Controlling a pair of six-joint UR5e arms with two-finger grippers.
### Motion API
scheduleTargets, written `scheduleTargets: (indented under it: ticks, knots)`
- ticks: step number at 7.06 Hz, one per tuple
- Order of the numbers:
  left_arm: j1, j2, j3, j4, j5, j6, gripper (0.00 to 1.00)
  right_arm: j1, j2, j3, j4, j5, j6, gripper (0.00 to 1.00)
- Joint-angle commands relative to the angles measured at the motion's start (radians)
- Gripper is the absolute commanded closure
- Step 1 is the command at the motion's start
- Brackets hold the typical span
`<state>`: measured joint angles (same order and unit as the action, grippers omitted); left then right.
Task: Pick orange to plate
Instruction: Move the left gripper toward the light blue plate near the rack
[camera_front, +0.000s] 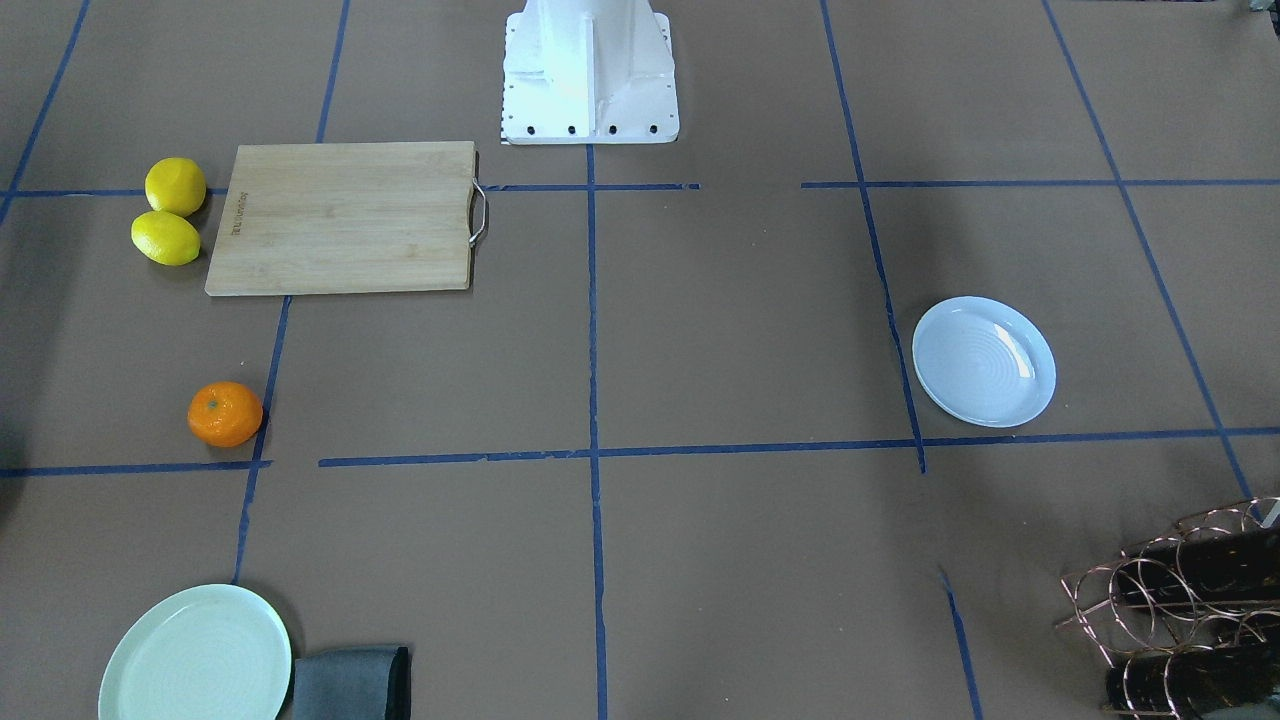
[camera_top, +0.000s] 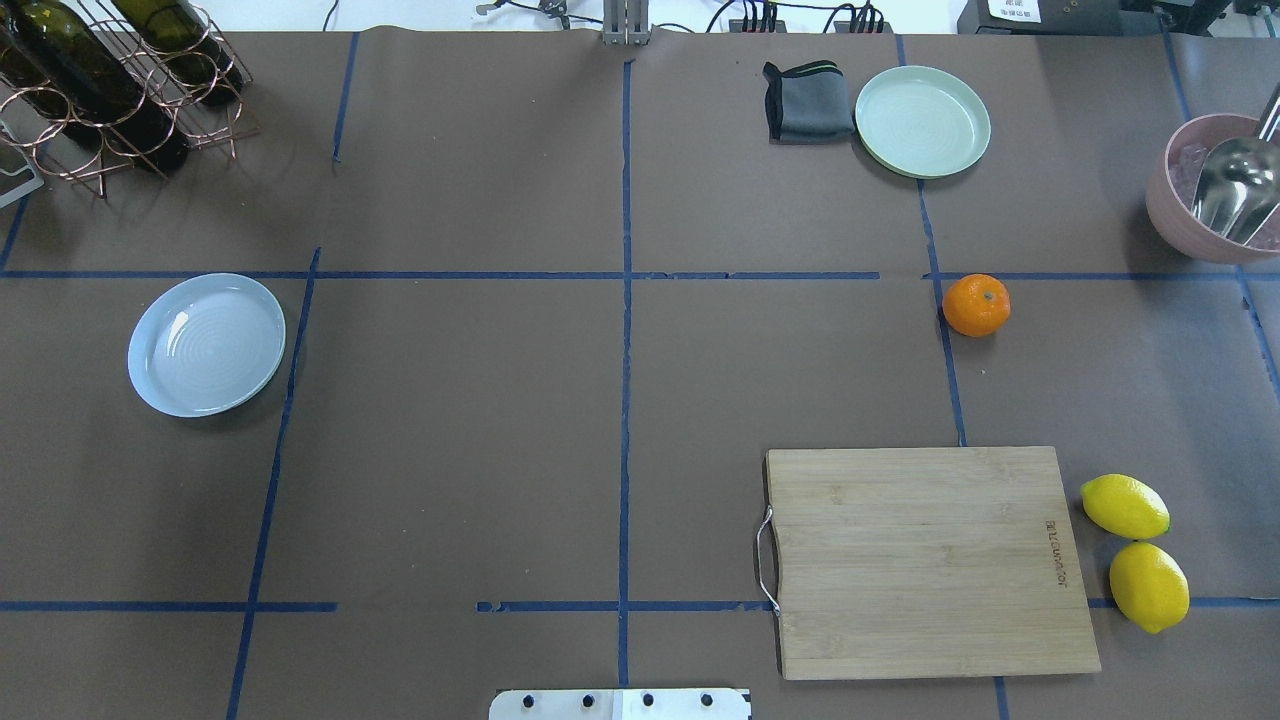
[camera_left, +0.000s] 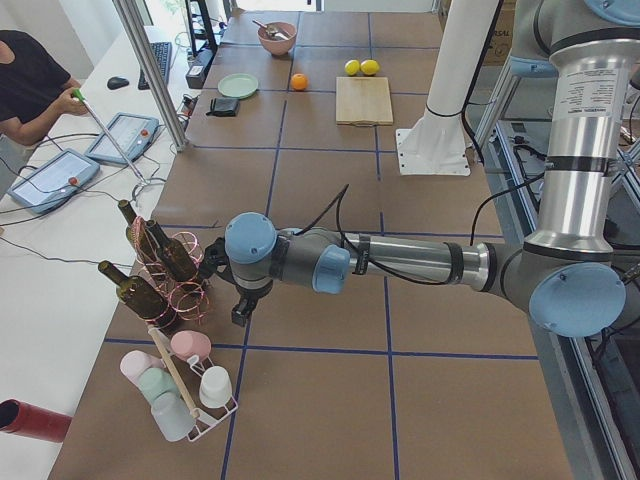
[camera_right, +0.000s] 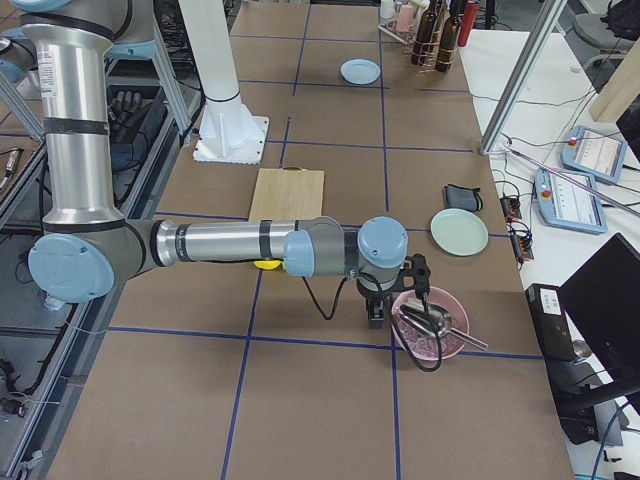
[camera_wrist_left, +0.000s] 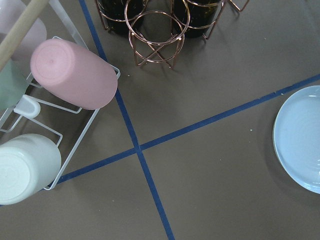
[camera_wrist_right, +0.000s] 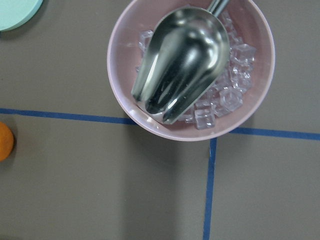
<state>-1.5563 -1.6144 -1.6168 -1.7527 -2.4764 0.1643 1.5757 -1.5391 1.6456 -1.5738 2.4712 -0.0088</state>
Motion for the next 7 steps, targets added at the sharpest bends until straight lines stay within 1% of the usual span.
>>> scheduleTargets:
  ticks: [1,2,3,4,5,6,7]
  knots:
    - [0.12,-0.009,0.015,-0.151,0.011,-0.152,0.0,-0.016,0.017,-0.001,0.009,0.003,0.001,0.0]
    - [0.168,-0.002,0.038,-0.26,0.02,-0.321,0.0,-0.017,0.017,-0.001,0.008,0.002,0.003,0.0]
    - [0.227,0.007,0.041,-0.377,0.134,-0.503,0.0,-0.017,0.019,0.0,0.009,0.002,0.001,0.0]
    - [0.316,0.024,0.043,-0.474,0.181,-0.651,0.0,-0.017,0.02,0.002,0.009,0.002,0.001,0.0]
    - [0.381,0.022,0.066,-0.564,0.244,-0.827,0.0,-0.019,0.022,0.002,0.008,0.002,0.001,0.0]
    - [0.463,0.021,0.108,-0.671,0.323,-0.974,0.04,-0.019,0.022,0.0,0.008,0.002,0.001,0.0]
    - [0.529,0.018,0.141,-0.736,0.397,-1.058,0.07,-0.019,0.025,-0.006,0.008,0.002,0.0,0.0]
